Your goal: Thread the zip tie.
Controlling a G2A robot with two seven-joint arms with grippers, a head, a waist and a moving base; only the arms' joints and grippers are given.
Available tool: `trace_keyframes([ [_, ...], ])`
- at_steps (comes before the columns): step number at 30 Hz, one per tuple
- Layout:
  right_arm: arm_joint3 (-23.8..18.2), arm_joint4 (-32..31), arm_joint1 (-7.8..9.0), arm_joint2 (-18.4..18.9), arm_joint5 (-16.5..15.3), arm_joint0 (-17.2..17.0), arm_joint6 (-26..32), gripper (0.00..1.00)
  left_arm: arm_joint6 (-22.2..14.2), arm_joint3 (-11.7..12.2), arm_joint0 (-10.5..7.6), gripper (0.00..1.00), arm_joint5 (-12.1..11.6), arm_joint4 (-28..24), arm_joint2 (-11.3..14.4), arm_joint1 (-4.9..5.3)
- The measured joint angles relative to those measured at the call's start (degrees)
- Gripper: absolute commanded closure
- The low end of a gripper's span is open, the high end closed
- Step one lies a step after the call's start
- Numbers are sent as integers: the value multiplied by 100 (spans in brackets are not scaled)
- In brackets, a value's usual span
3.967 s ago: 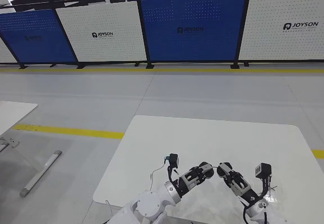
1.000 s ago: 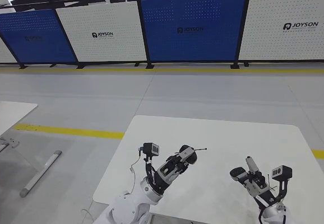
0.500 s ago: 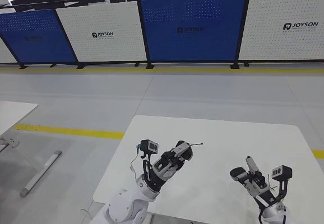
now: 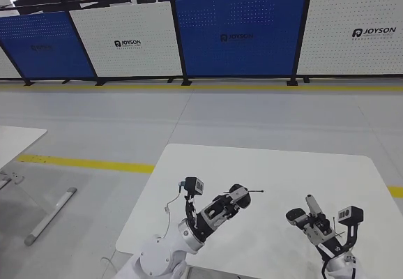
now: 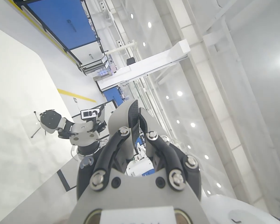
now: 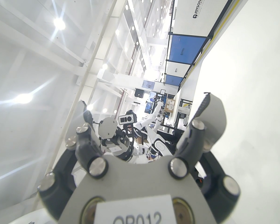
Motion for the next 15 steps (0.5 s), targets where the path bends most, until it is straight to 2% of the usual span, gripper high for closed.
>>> trace_keyframes([
  [3, 0, 0, 0, 0, 0, 0, 0, 0, 2, 7, -3, 100, 7, 6, 1, 0],
  [7, 0, 0, 0, 0, 0, 0, 0, 0, 36, 178, -100, 100, 203, 249, 83, 0],
  [10, 0, 0, 0, 0, 0, 0, 0, 0, -25, 386, -156, 100, 357, 501, 165, 7],
  [15, 0, 0, 0, 0, 0, 0, 0, 0, -16, 920, -243, 100, 630, 992, 374, 8],
])
